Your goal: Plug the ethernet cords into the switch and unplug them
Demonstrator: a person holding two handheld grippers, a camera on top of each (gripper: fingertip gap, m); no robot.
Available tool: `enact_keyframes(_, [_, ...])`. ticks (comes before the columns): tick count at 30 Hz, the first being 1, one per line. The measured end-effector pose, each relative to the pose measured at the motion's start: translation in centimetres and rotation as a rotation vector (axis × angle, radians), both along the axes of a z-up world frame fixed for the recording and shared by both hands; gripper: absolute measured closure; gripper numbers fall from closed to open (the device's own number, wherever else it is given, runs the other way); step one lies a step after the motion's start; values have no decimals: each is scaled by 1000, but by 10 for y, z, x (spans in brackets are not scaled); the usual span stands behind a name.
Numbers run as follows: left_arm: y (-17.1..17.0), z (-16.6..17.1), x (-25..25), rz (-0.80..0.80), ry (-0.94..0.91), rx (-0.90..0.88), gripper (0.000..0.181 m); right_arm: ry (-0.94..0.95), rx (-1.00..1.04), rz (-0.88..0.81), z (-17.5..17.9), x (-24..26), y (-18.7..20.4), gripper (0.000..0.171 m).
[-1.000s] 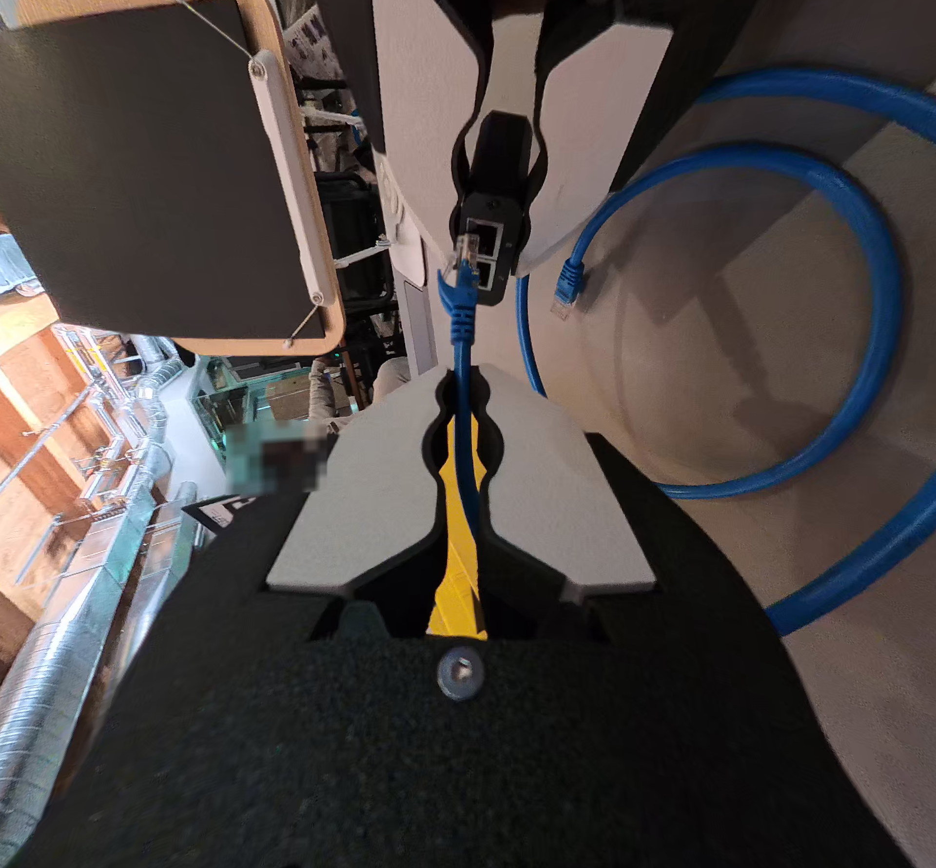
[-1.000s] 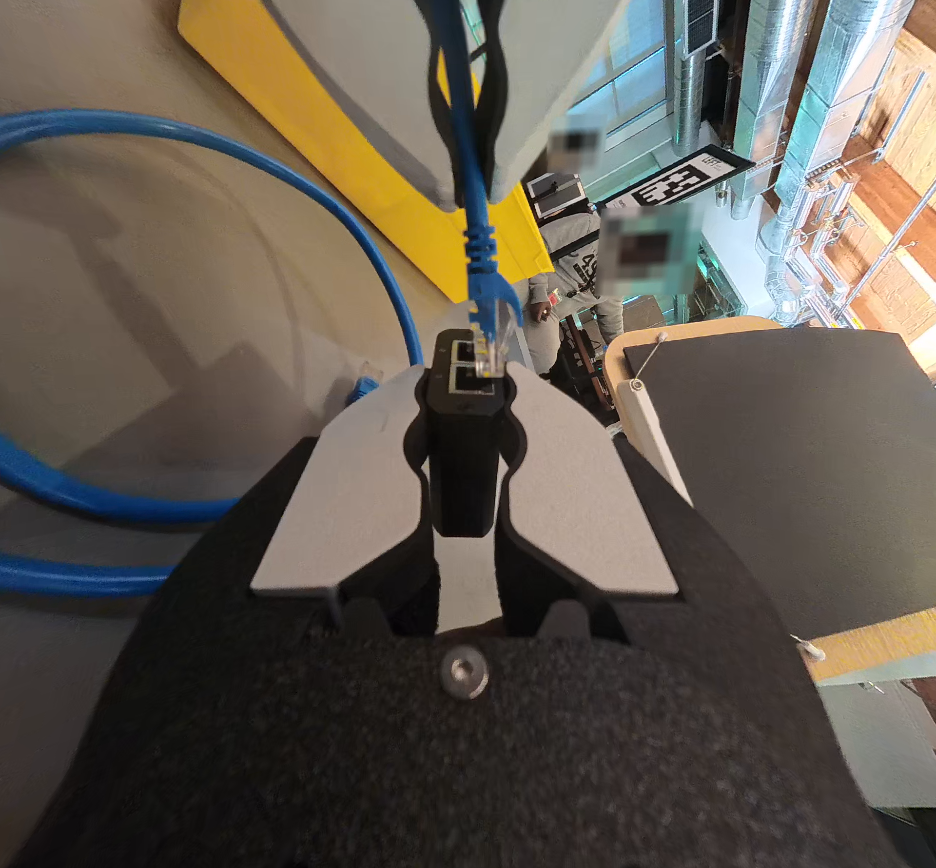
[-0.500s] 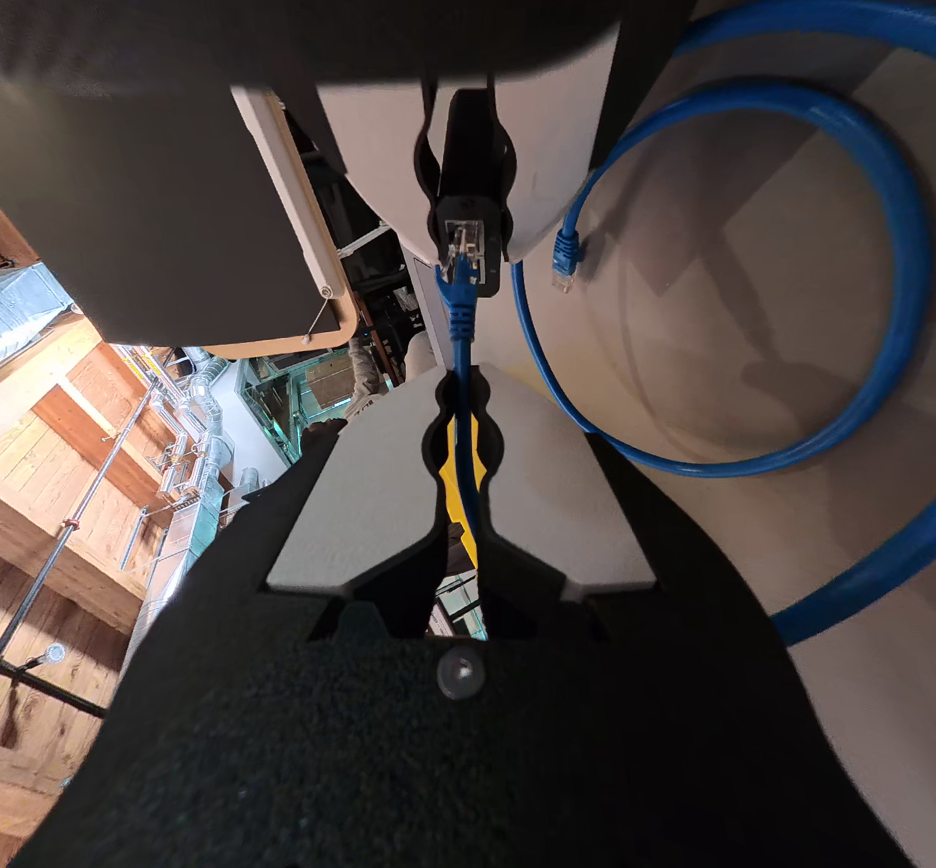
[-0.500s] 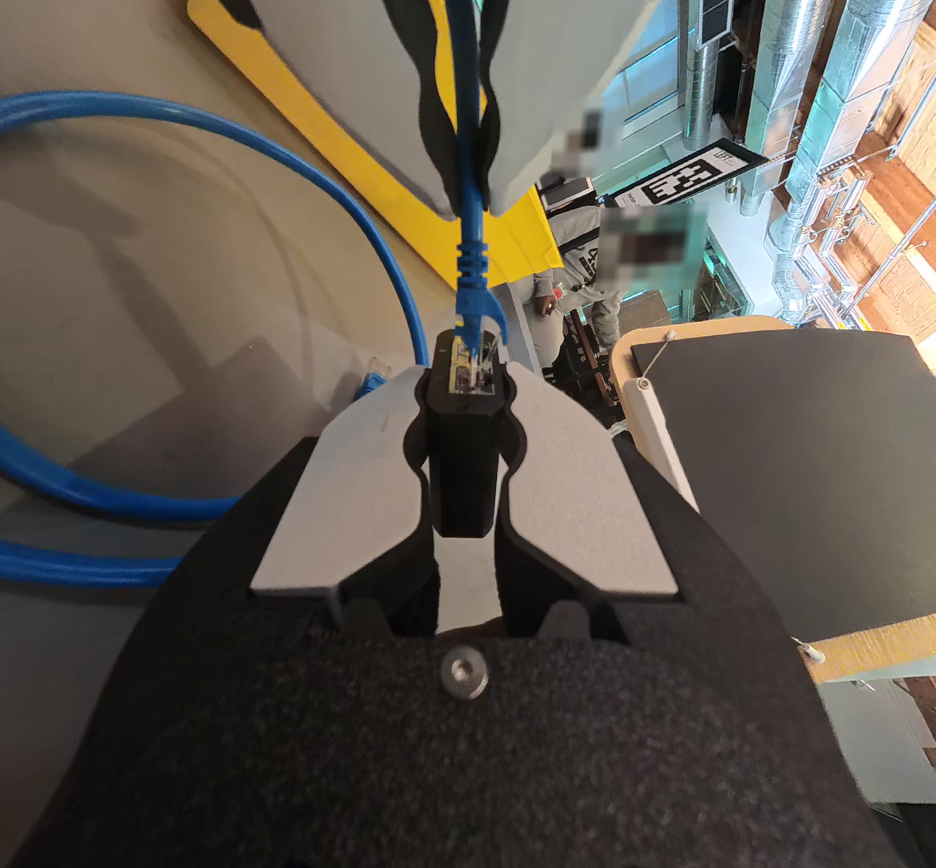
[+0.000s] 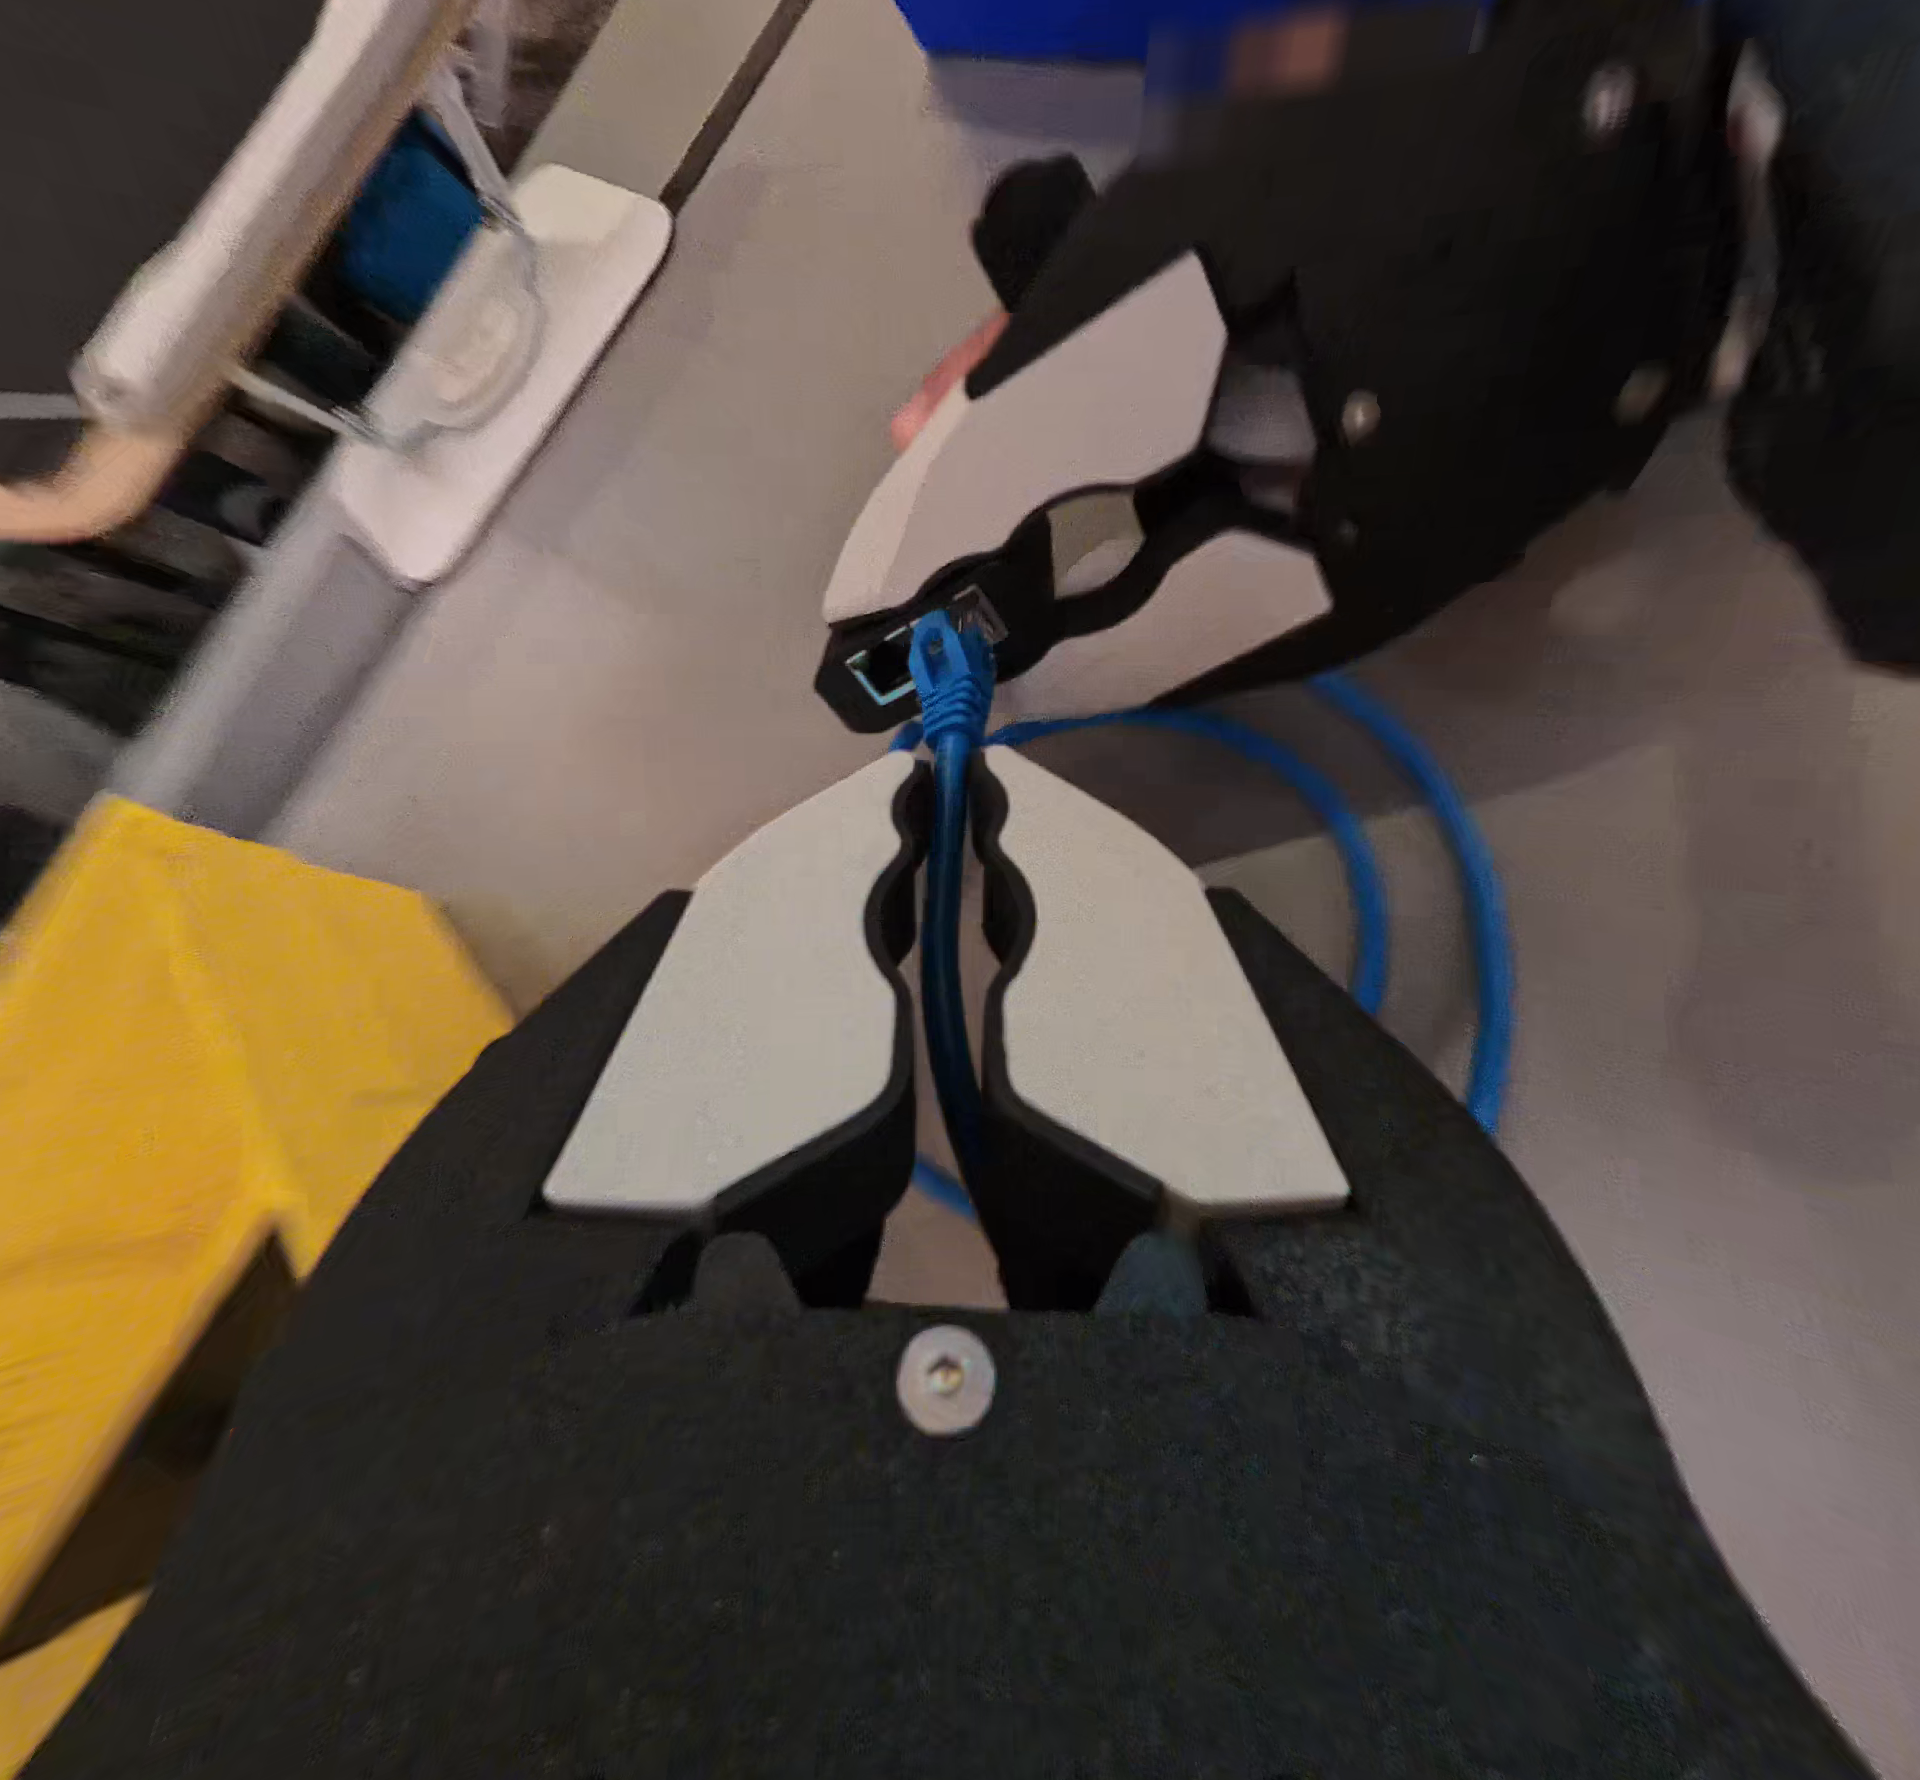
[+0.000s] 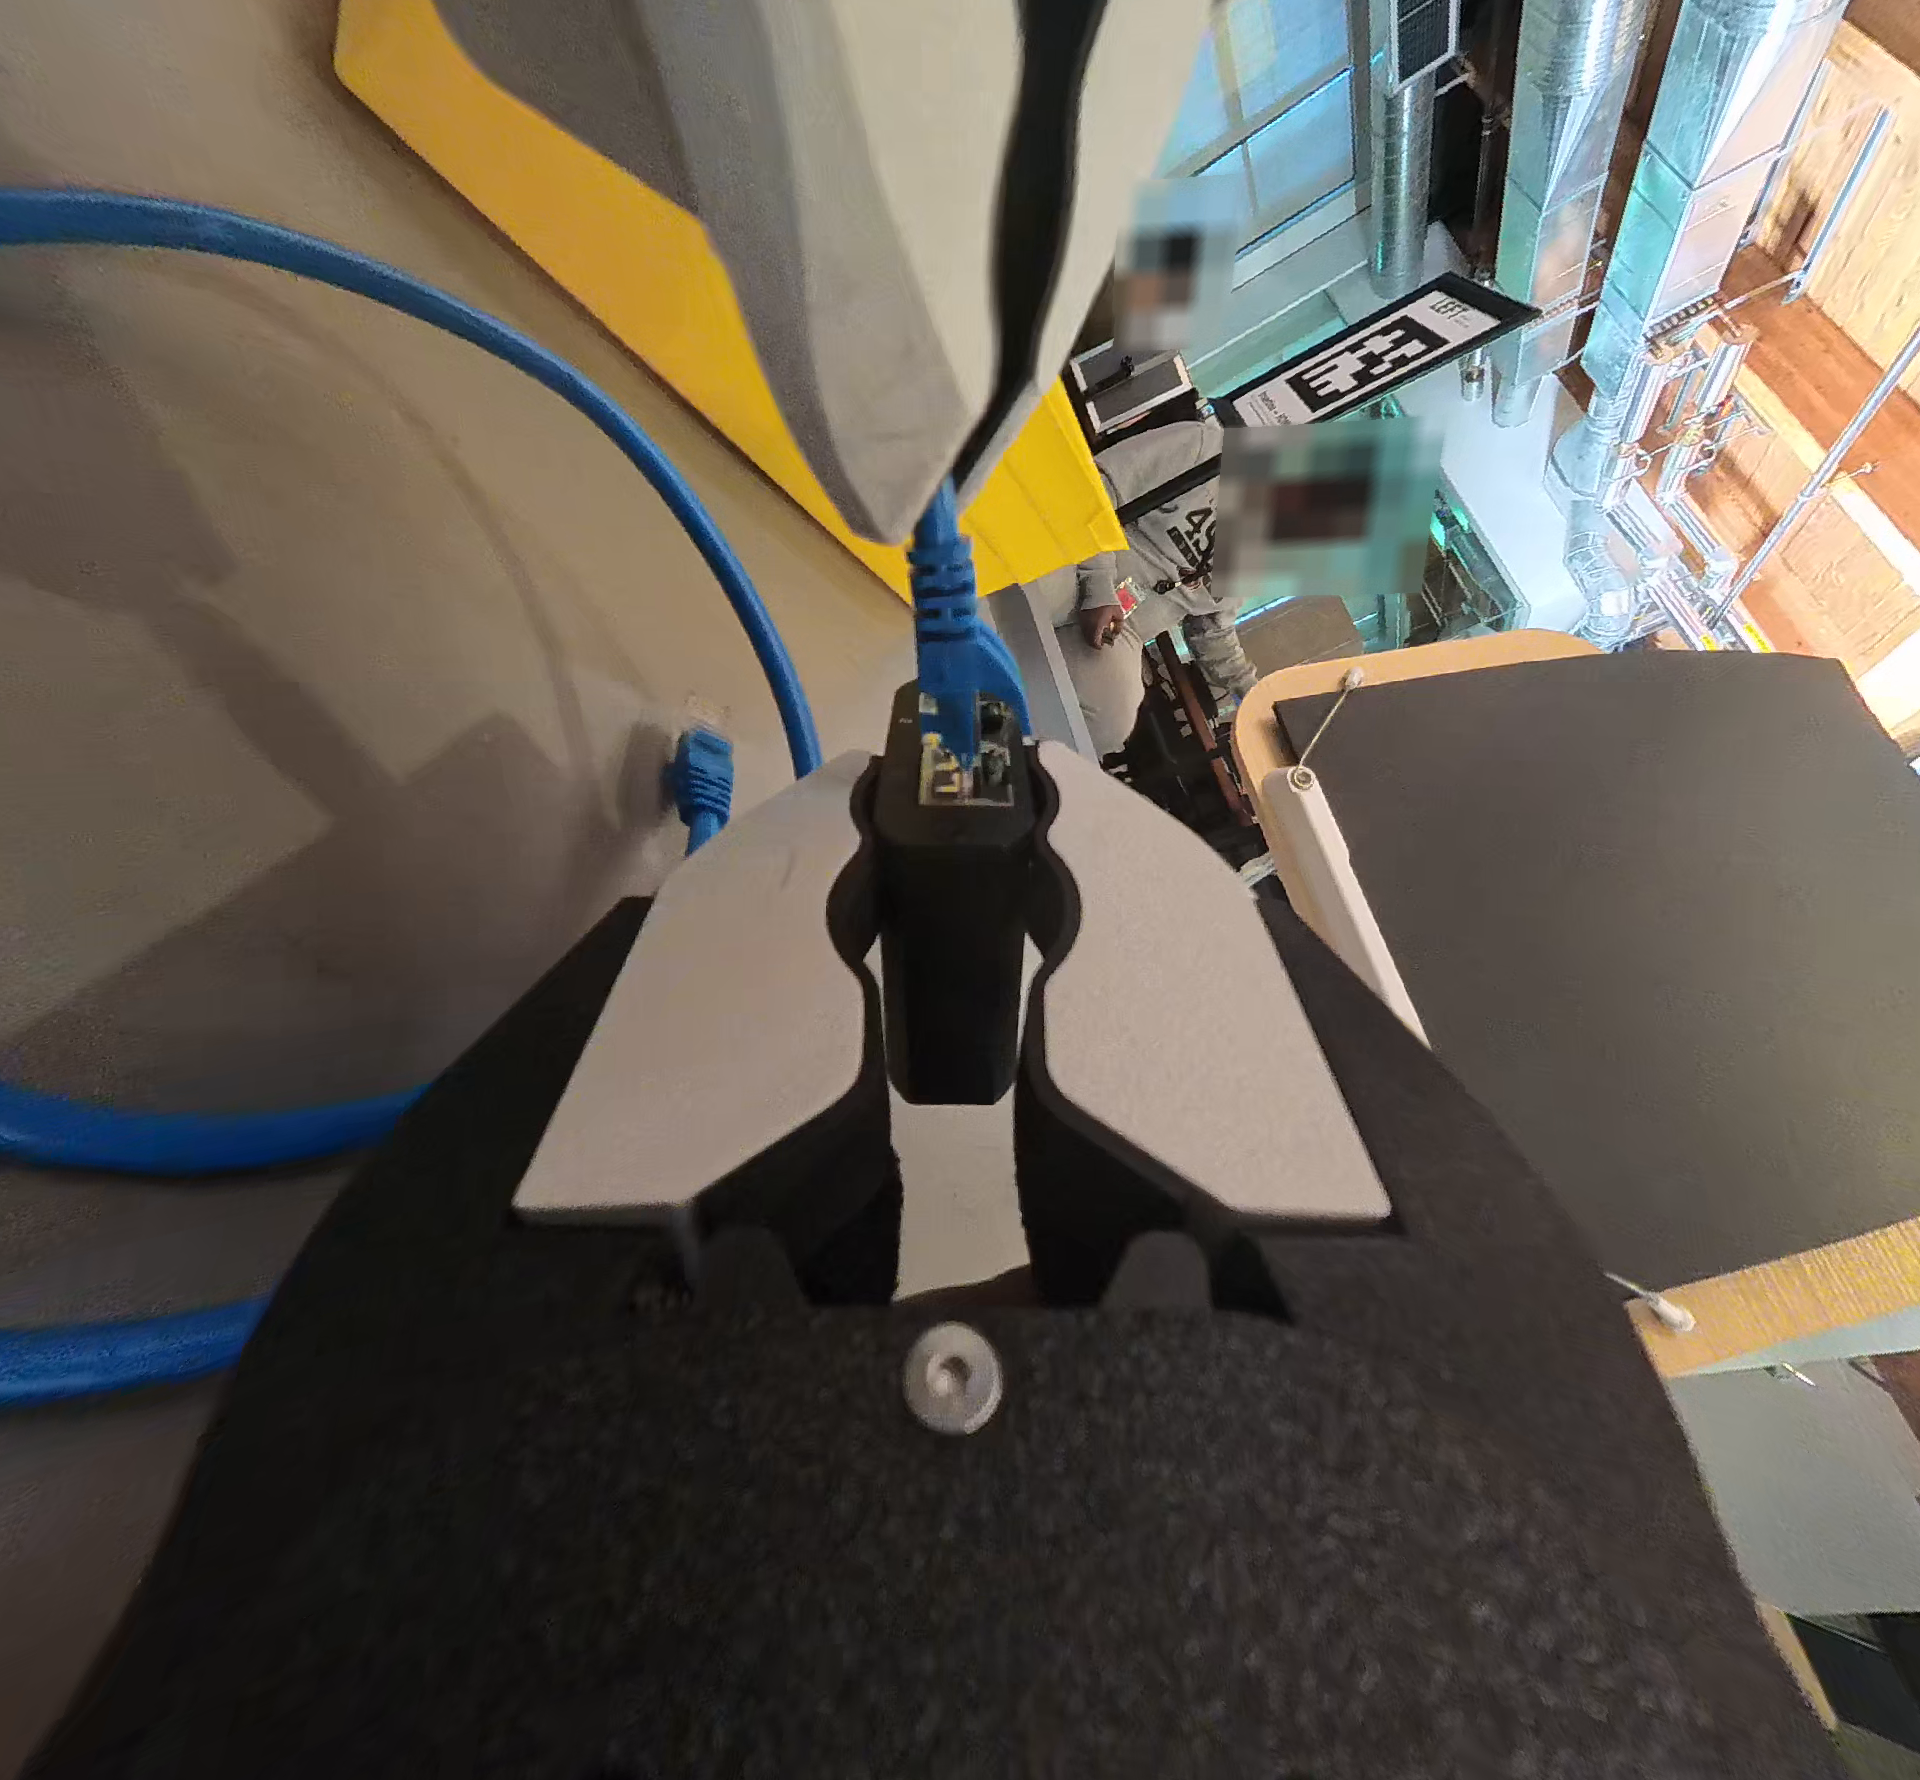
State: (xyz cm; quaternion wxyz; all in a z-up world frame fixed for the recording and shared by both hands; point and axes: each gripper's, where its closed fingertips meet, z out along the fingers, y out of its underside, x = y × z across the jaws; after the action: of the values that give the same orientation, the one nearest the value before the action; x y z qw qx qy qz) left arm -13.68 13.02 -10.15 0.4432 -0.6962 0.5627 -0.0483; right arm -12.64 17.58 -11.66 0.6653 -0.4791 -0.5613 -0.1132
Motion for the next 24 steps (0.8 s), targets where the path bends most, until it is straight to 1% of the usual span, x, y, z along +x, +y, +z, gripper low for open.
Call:
enact_keyframes(2, [-1, 1, 1, 26, -166, -161, 173, 3, 9, -3, 2, 0, 0, 147])
enact_keyframes(5, [-2, 4, 3, 25, -349, -316, 175, 12, 10, -8, 4, 0, -1, 147])
enact_keyframes(9, [-1, 3, 3, 26, -435, -402, 176, 2, 8, -26, 2, 1, 0, 148])
enact_keyframes(12, [-1, 3, 6, 26, -453, -411, 176, 9, 7, -39, 3, 3, 1, 147])
enact_keyframes(16, [-3, 1, 8, 10, -379, -326, 176, 0, -2, -54, 0, 4, 1, 147])
enact_keyframes(21, [-4, 4, 10, -8, -368, -295, 176, 21, 5, -56, 4, 2, -2, 149])
enact_keyframes(24, [-5, 1, 11, -6, -353, -283, 176, -6, 21, -53, 3, 4, -1, 148])
